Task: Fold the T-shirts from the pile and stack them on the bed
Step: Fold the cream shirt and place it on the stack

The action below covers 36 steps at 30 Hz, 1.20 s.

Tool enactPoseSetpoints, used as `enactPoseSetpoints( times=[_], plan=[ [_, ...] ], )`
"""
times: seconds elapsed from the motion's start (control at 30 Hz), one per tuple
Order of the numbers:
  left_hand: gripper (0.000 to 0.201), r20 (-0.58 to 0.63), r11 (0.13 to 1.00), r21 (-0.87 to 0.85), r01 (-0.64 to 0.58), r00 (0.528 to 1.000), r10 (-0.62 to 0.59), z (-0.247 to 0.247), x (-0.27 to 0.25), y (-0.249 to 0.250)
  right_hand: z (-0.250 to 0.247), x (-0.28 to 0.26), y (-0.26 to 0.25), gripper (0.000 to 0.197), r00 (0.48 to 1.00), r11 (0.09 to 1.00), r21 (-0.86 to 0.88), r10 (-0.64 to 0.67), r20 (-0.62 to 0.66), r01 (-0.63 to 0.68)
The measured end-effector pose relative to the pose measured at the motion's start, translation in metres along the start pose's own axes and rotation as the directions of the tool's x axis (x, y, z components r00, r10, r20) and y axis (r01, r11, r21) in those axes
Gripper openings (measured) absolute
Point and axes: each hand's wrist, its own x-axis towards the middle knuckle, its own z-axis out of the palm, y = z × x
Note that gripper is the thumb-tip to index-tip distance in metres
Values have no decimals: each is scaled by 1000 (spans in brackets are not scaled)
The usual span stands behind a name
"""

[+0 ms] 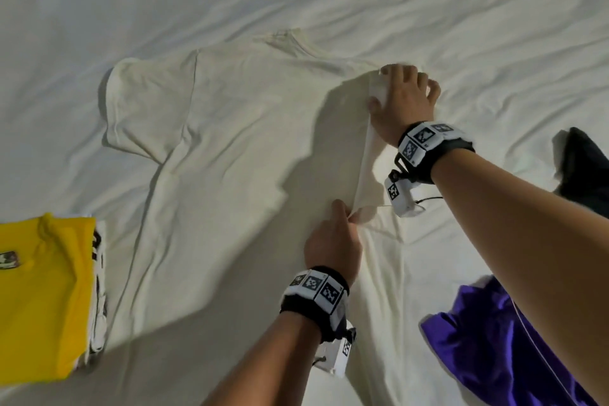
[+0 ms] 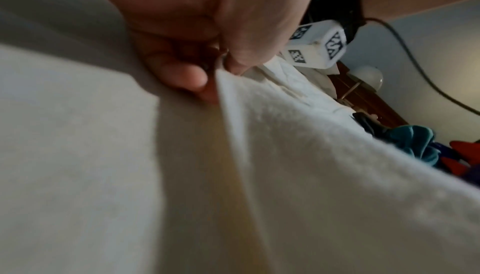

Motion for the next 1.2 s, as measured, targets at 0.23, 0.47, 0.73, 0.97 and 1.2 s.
enactPoseSetpoints(
  times=[0.23, 0.47, 0.73, 0.97, 1.2],
  plan=[
    [41, 149, 955, 279, -101, 987, 61, -17, -24, -12, -5, -158, 10, 28, 999, 991, 125, 49, -17, -47],
    [72, 236, 839, 495, -225, 964, 120, -16, -140, -75, -2, -360, 5, 9, 968, 985, 105, -157, 194, 139],
    [68, 383, 714, 599, -361, 913, 141, -8, -232, -144, -23, -470, -5, 43, 827, 950, -306, 120, 550, 66],
    [34, 290, 864, 451, -225, 952, 97, -36, -239, -111, -51, -475, -35, 37, 798, 909, -396, 142, 585, 129],
    [73, 581, 837, -185, 514, 745, -329, -38, -238, -99, -47, -493, -77, 15, 779, 995, 1, 78, 623, -100]
  ],
)
